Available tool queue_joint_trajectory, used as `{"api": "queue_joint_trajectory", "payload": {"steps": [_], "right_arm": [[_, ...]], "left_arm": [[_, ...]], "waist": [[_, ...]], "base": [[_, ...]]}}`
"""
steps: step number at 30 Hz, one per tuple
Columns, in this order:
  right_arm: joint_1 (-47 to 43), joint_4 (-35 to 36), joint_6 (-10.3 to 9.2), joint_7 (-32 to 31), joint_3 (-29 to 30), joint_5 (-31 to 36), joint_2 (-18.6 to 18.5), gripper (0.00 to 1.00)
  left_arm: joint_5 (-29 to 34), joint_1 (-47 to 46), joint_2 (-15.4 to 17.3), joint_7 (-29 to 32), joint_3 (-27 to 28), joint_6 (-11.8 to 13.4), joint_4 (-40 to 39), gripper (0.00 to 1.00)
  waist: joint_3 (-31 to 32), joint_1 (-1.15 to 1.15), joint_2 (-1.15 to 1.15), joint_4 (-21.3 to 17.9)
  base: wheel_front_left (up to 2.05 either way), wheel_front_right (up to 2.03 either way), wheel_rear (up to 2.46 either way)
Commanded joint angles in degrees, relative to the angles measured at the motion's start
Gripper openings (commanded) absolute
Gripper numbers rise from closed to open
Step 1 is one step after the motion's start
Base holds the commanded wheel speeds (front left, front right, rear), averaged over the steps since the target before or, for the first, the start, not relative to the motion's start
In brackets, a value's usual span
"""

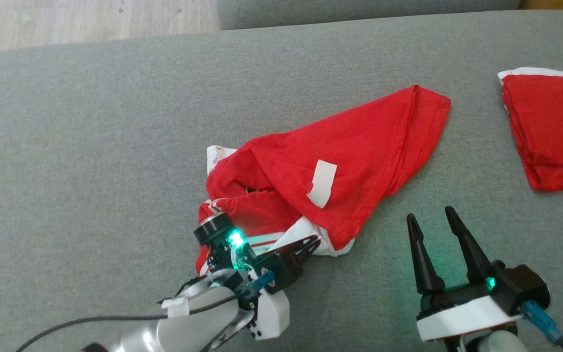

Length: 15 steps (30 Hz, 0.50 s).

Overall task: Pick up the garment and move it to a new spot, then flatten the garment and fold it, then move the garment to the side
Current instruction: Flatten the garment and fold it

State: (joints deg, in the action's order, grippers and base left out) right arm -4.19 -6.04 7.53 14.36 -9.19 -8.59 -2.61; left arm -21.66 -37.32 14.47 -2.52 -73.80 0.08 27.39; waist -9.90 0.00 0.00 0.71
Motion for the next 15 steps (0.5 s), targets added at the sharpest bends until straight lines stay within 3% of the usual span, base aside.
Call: {"api": "queue_joint_trajectory", "payload": {"steps": [1, 8, 15], "right_arm": [[1.3, 1.9, -0.04, 0.6, -1.2, -0.5, -0.3, 1.00], [1.3, 1.9, -0.04, 0.6, -1.0, -0.7, -0.3, 1.00], [0.8, 1.1, -0.04, 0.6, -2.4, 0.4, -0.3, 1.00]], "left_arm": [[0.3, -2.3, 1.3, 0.1, 1.7, 0.6, -1.6, 0.00], [0.2, -2.3, 2.6, -2.2, 2.9, 2.6, -4.2, 0.00], [-3.0, 1.3, 6.8, -6.1, 8.4, 8.6, -11.3, 0.00]], "waist": [[0.0, 0.00, 0.00, 0.1], [0.6, 0.00, 0.00, 0.9], [1.7, 0.00, 0.00, 3.0]], "base": [[0.00, 0.00, 0.00], [0.00, 0.00, 0.00], [0.00, 0.00, 0.00]]}}
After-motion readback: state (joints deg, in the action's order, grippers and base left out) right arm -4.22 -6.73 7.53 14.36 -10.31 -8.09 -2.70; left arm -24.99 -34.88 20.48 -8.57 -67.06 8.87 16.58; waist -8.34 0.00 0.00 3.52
